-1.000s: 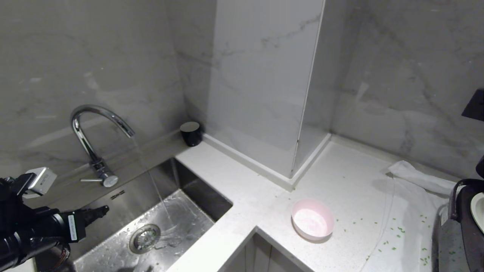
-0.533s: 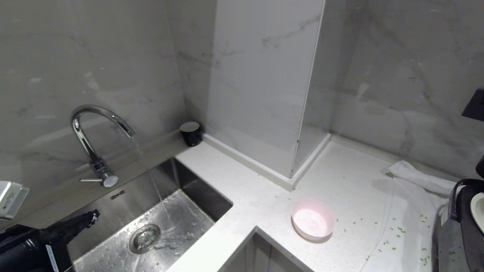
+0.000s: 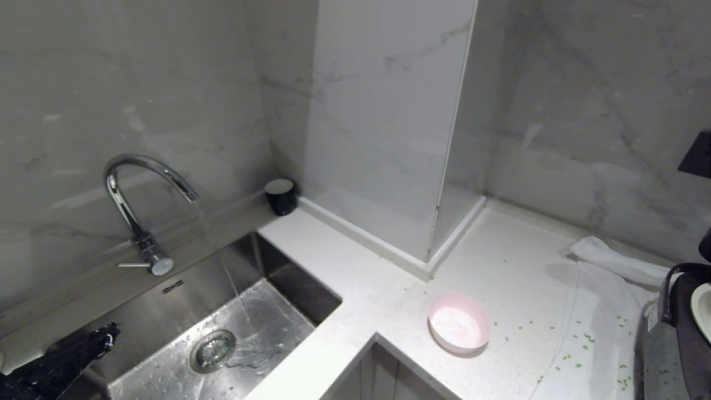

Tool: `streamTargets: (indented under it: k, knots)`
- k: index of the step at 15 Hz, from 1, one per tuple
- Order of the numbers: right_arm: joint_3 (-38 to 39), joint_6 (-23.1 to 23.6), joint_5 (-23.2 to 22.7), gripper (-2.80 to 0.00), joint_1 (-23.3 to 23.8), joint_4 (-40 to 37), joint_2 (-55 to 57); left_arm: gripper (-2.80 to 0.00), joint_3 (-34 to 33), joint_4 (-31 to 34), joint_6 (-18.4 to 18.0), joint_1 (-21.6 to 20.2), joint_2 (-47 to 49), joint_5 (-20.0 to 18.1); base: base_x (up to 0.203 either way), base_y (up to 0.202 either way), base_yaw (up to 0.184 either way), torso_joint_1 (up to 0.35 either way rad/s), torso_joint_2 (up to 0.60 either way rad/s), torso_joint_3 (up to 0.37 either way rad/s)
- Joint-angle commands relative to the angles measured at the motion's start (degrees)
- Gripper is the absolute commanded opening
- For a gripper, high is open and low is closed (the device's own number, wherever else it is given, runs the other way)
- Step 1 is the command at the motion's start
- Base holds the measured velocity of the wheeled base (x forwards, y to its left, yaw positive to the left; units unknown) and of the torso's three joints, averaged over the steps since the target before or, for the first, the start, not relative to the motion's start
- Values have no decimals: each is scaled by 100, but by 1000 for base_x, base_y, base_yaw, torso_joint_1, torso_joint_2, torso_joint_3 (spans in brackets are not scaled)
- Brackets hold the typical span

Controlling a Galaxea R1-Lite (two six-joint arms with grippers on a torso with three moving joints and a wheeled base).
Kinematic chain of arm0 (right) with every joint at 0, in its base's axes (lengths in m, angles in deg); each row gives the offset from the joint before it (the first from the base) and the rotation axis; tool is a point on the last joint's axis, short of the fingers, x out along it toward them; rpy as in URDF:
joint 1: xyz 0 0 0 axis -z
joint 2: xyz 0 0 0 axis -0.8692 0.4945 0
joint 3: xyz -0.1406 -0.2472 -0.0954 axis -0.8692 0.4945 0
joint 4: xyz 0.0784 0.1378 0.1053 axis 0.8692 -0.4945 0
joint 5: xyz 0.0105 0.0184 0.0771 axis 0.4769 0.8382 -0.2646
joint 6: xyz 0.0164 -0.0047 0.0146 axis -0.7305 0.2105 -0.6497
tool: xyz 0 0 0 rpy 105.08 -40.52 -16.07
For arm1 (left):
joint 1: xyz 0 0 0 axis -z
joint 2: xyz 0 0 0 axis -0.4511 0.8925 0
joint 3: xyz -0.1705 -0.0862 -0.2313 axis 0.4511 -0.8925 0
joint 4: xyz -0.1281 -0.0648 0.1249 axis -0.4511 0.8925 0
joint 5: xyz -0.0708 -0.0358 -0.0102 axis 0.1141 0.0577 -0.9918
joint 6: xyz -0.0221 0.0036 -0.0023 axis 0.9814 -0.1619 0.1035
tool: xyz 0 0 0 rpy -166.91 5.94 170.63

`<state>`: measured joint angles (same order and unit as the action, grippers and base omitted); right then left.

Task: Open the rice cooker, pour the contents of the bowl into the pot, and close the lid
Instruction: Pick up the bowl on the table

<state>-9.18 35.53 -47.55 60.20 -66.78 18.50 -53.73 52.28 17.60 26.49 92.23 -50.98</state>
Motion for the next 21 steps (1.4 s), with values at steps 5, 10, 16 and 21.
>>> streamTargets:
  k: [5, 10, 16, 21]
  knots:
    - [0, 2, -1, -280, -2, -1, 5, -280, 4, -60, -34, -255, -244, 1464, 0, 0, 0, 0, 0, 0]
    - [0, 2, -1, -280, -2, -1, 5, -280, -248, -3, -255, -189, -1571, 1265, 0, 0, 0, 0, 0, 0]
    - [0, -5, -1, -280, -2, -1, 5, -280, -227, 1563, -342, -83, -3305, 332, 0, 0, 0, 0, 0, 0]
    - [0, 2, -1, -280, -2, -1, 5, -280, -206, 1850, -381, -3, -3810, 175, 0, 0, 0, 0, 0, 0]
